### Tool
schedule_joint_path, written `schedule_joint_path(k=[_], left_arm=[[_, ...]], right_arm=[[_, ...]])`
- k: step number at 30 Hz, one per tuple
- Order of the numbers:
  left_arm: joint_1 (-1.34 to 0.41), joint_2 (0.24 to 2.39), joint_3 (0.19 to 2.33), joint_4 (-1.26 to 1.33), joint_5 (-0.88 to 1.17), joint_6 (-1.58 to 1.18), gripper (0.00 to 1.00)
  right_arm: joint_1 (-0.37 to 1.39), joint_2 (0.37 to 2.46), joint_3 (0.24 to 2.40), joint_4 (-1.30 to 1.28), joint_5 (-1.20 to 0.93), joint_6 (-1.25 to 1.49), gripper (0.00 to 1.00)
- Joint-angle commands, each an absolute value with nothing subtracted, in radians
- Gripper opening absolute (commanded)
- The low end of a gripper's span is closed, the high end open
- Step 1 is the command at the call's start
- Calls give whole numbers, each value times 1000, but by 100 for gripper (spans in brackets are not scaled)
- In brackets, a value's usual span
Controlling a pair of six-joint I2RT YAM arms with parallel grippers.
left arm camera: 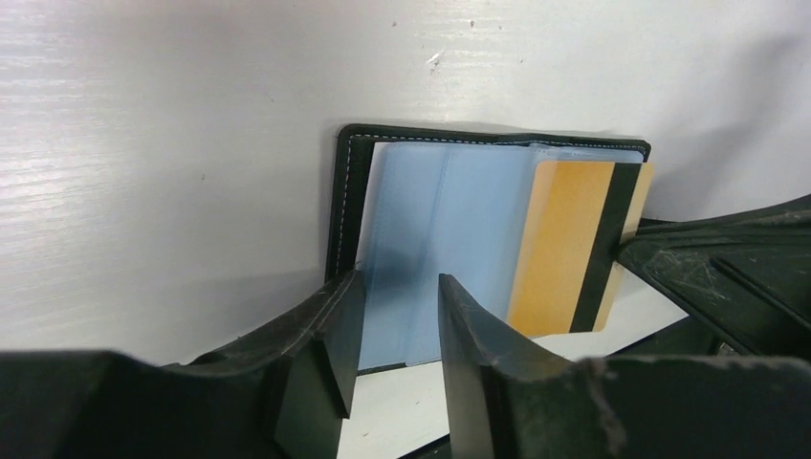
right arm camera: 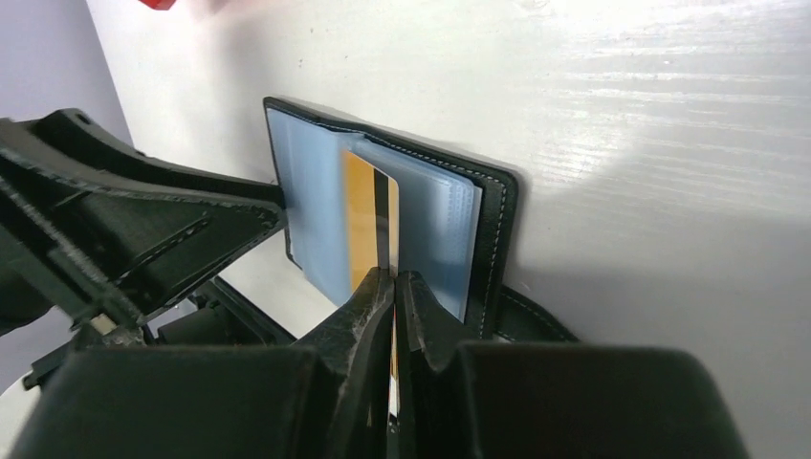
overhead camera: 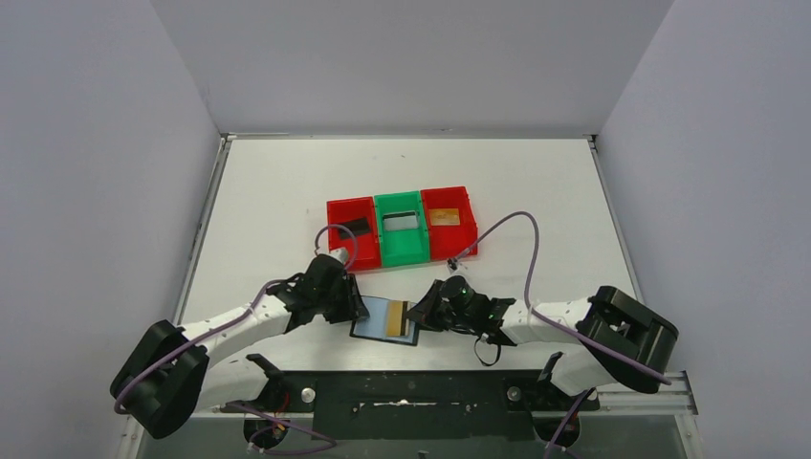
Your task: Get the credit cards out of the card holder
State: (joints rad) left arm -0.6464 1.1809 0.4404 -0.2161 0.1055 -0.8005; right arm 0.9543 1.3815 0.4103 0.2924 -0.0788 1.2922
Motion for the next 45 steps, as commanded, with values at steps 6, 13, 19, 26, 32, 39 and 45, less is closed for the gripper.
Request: schedule_joint_path(k=[6,13,19,26,32,39,45], left_arm=[[-650,1089,560,-304,64,-754,46],[-689,1132,530,-98,311,-749,42],[-729,1265,508,-104,308,-777,27],[-741,1278,456,-150,180,-804,16],[-742,1273,417,-123,174,-824,9],[-742,1264,413,-133,150,-827,6],[-742,1256,414,-142,140,-828,5]], right_arm=[[954,1443,439,327,-51,1294,2],[953,1427,424,334,-46,1304,2],[949,1423,402,393,-49,1324,3],[946,1406,399,413,-52,1326,5],[949,1452,383,548,-98,1336,15],[964,1508,385,637,-111,1357,13],[968,1435,365,537,-53,1362,2]])
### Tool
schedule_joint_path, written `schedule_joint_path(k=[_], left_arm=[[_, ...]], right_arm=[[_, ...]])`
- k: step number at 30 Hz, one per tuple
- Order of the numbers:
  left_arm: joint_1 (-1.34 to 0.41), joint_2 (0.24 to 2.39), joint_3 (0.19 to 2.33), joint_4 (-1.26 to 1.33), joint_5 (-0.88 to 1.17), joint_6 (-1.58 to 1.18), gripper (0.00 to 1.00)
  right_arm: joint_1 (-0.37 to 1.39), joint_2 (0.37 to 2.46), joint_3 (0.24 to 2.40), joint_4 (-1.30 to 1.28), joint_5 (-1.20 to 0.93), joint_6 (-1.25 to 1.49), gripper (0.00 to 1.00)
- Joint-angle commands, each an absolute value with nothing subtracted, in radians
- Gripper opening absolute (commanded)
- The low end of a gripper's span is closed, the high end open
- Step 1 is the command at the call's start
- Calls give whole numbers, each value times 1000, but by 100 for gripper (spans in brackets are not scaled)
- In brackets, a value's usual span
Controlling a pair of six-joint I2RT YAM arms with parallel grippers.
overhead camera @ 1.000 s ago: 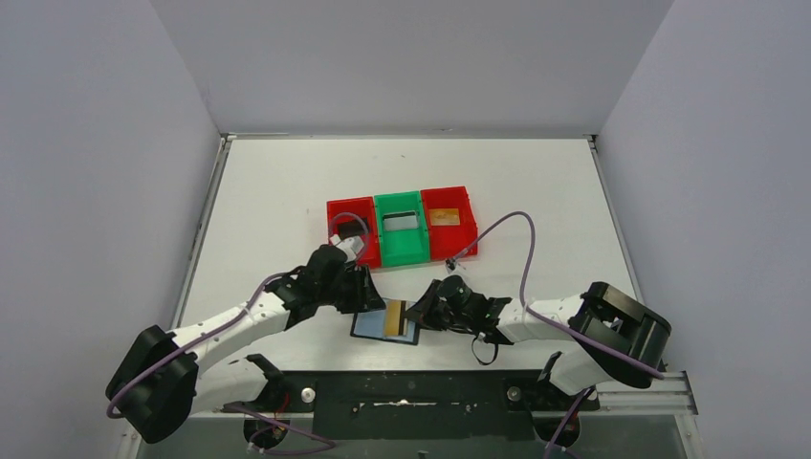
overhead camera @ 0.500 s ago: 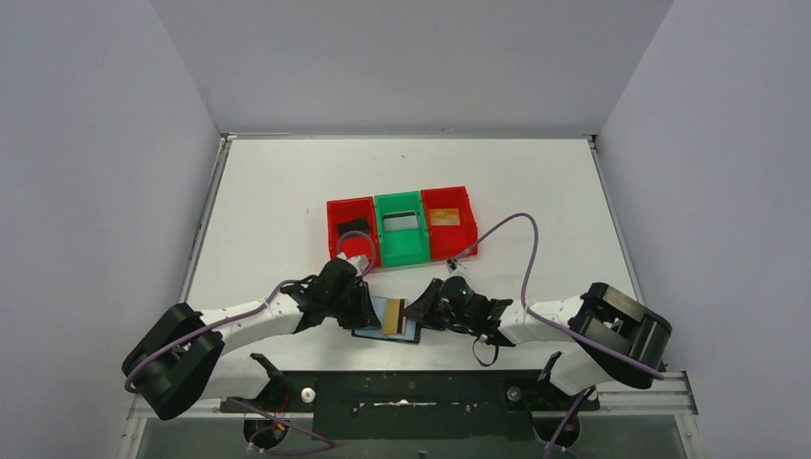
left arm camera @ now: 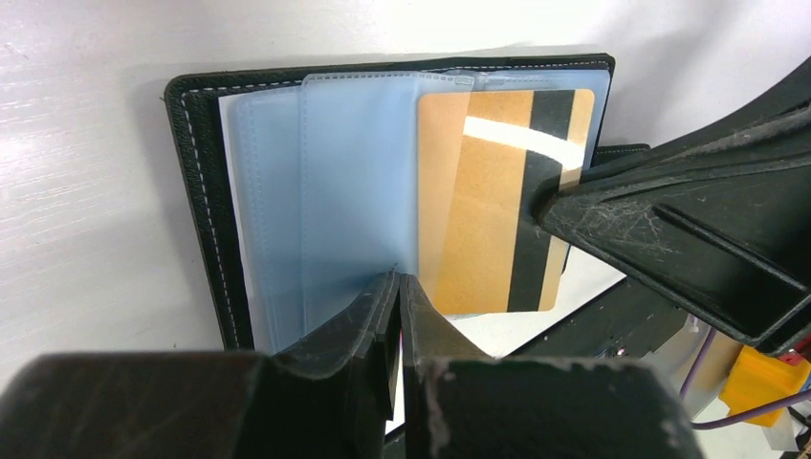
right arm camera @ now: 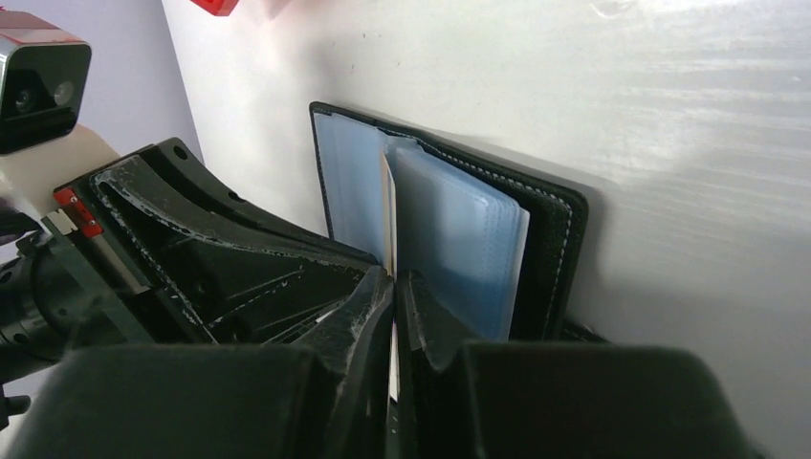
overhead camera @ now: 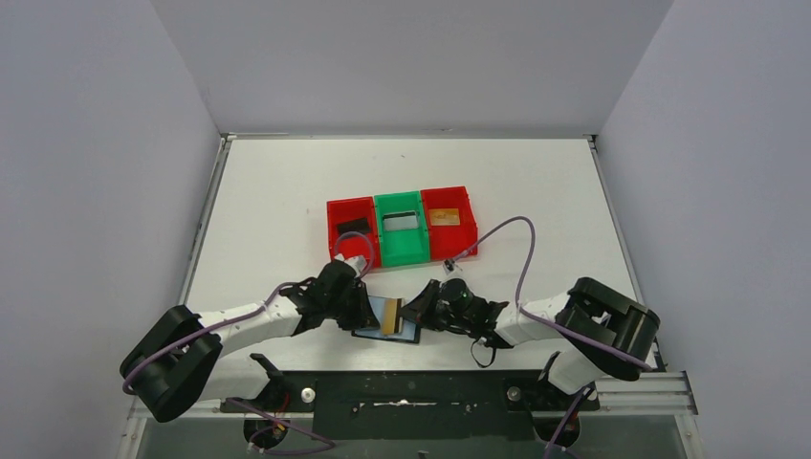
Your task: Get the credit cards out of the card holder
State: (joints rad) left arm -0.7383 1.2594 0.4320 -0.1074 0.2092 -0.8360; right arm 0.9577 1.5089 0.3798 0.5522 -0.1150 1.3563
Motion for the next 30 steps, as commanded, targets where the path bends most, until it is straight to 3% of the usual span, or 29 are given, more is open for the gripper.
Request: schedule_joint_path(k=[1,5,10,20,24,30], left_arm=[[-742,1252,416,-145,138,-829,5],[-737,1226,420,-141,145,-841,5],[-735,1195,449,-130,159,-827,7],[-721,1044,647,-321,16,-737,37],[-682,985,714,-430,-80,-692,52],[-570,915,794,-566,-151,-601,67]], right_arm=[[968,1408,367,476,-35,1357,1],[962,1262,360,265,44,1324,0],[934,1036,340,179,72,1230,0],[923,774,538,-160,407,842,0],[923,758,621,-157,515,558,0],[922,822,700,-67,560,169,0]])
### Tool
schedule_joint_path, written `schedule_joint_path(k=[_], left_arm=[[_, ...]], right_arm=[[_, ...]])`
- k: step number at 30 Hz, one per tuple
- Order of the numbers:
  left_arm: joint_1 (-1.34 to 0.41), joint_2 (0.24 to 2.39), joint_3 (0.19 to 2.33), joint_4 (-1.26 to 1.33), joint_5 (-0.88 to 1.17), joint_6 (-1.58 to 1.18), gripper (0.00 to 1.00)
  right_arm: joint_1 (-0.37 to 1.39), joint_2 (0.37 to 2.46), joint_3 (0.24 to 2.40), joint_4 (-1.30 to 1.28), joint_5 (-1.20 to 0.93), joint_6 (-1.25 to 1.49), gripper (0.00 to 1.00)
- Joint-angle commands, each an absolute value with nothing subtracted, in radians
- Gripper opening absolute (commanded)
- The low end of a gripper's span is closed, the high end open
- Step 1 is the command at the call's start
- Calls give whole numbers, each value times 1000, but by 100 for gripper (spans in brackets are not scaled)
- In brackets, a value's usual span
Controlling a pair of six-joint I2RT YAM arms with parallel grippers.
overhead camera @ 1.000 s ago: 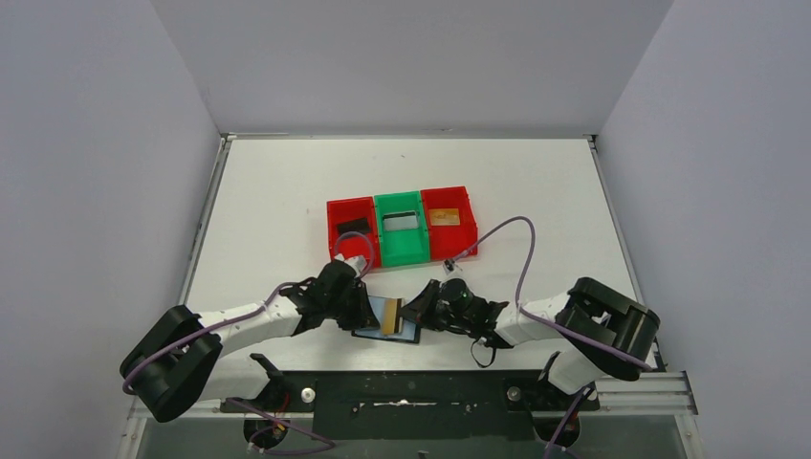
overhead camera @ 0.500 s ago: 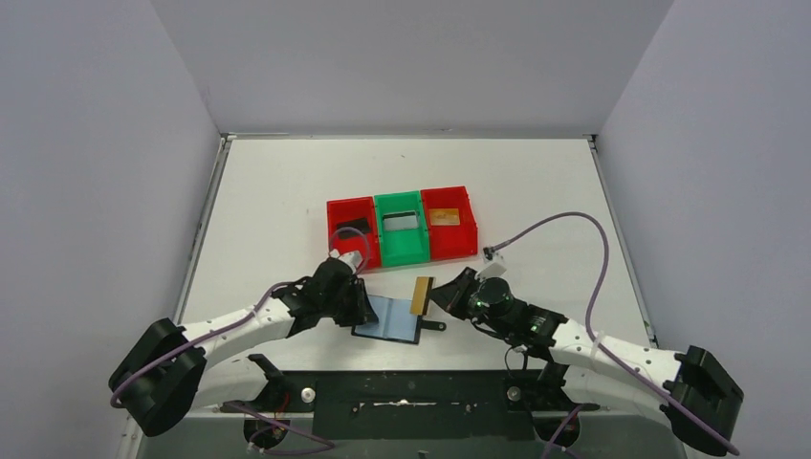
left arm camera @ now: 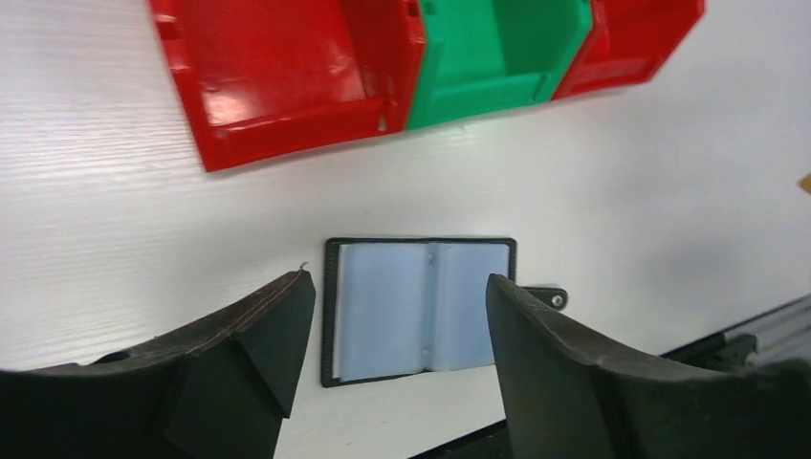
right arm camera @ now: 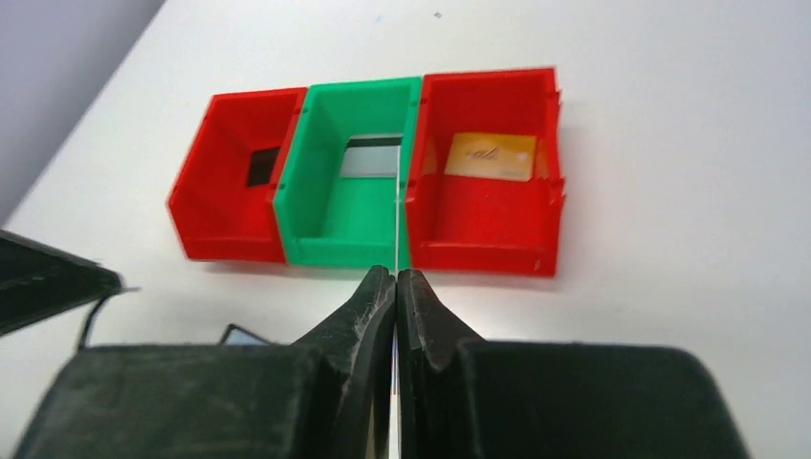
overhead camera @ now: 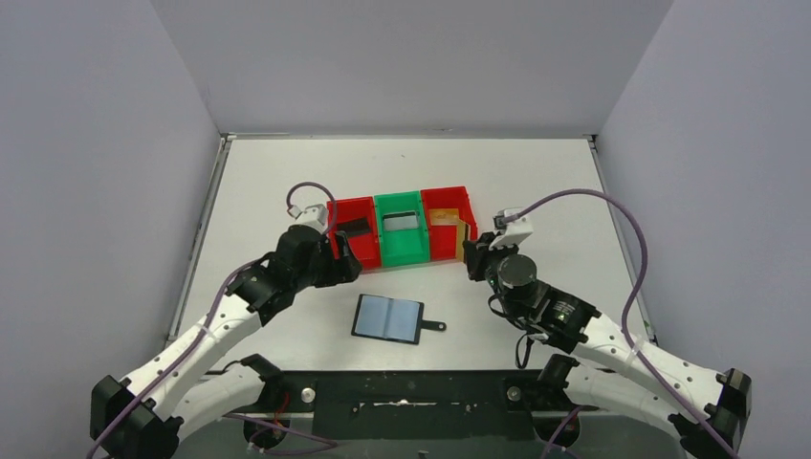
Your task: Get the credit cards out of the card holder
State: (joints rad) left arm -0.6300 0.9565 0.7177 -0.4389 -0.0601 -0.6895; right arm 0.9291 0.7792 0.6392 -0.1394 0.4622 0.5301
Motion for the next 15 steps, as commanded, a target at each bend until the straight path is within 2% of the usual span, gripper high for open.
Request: schedule_joint_path(k=[1,5,7,12,15], left_arm=[[-553,905,810,-587,-166,-585,69],[-506,870,855,-645,-245,-547,75],[-505,850,860,-636,-272,-519,76],[-498,804,845,-599,-344,-454,80],[-496,775,805,-576,-407,-409,83]], right_arm=[[921,841,713,-53,564,111,0],[908,938,769,8,591,-131,0],[861,994,815,10,526,-217,0],[648,1133,908,-29,99,-300,0],[581,1219,953,-82,-75,-388,0]])
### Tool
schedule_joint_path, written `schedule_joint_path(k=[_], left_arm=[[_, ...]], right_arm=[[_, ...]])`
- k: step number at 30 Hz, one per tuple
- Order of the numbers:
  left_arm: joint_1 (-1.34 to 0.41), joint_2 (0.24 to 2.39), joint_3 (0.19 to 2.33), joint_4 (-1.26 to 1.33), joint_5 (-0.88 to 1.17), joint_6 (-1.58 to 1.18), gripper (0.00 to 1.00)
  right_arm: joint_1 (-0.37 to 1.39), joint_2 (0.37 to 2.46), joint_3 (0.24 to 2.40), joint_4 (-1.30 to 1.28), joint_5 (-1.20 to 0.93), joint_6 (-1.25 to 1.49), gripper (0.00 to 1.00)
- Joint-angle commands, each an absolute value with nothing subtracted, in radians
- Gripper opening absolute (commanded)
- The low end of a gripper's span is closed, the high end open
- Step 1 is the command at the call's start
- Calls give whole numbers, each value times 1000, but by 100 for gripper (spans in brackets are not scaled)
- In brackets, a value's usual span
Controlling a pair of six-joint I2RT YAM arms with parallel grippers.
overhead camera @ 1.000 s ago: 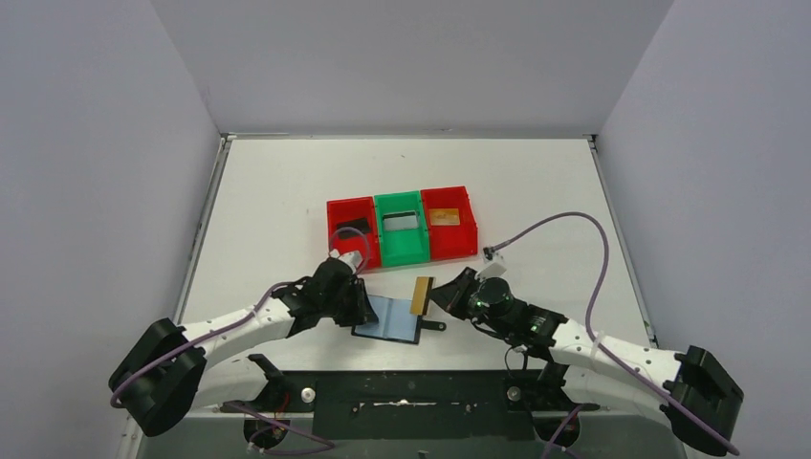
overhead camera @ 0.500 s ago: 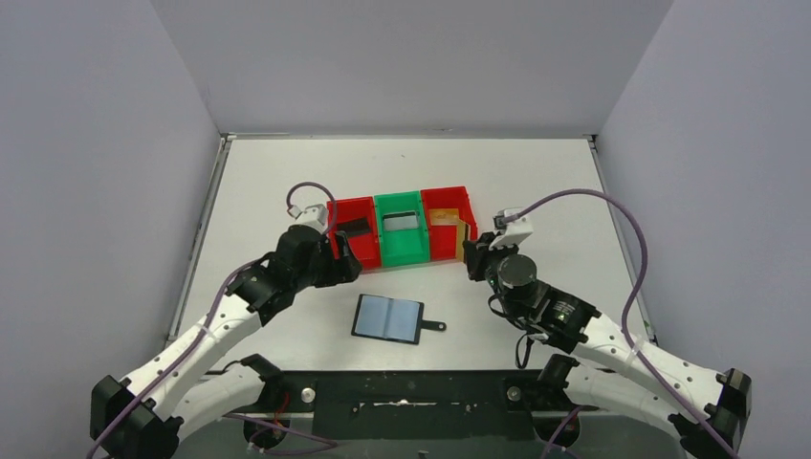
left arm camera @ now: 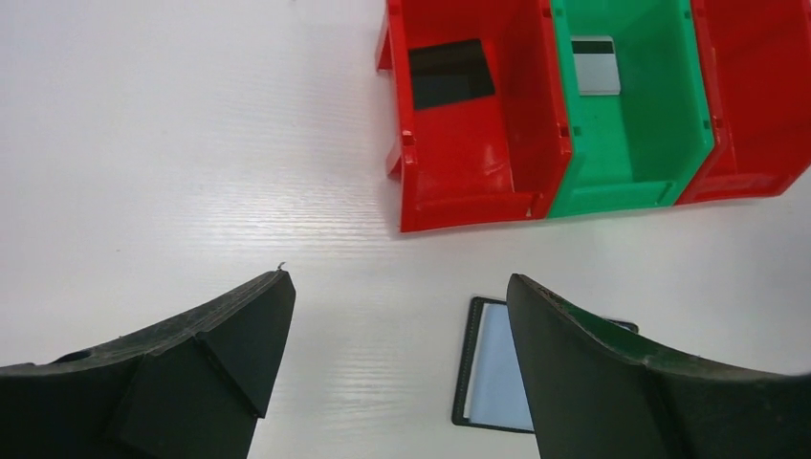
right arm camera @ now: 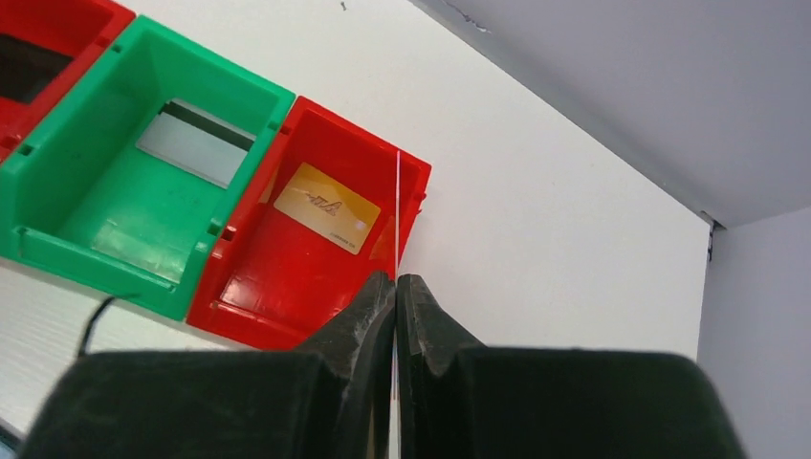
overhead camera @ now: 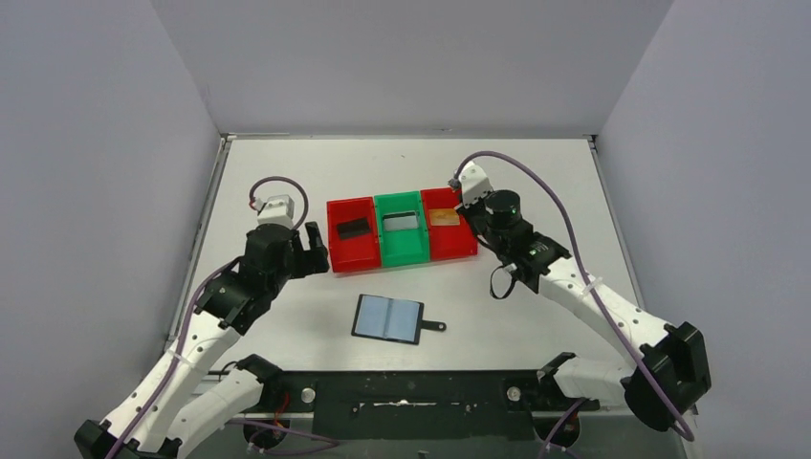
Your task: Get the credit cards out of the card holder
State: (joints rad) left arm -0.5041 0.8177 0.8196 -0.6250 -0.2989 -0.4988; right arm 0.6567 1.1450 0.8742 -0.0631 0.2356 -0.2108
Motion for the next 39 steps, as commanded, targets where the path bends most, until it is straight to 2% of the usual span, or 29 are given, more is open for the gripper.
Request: schedule_joint_path(k=[1,7,17,39], left_arm=[[-495,764,782,-566,-421,-400,85],[-494,731,742,-488,-400,-400,88],[-489,739,734,-461,-441,-382,90],[-458,750,739,-469,-424,-383,90]], right_arm=[[566,1252,971,-104,-114,-421,0],[542,1414,1076,-233,-159,-604,0],[512,1574,1142,-244,-138,-830,0],[482,1883,1234,-51,-162,-1148,0]])
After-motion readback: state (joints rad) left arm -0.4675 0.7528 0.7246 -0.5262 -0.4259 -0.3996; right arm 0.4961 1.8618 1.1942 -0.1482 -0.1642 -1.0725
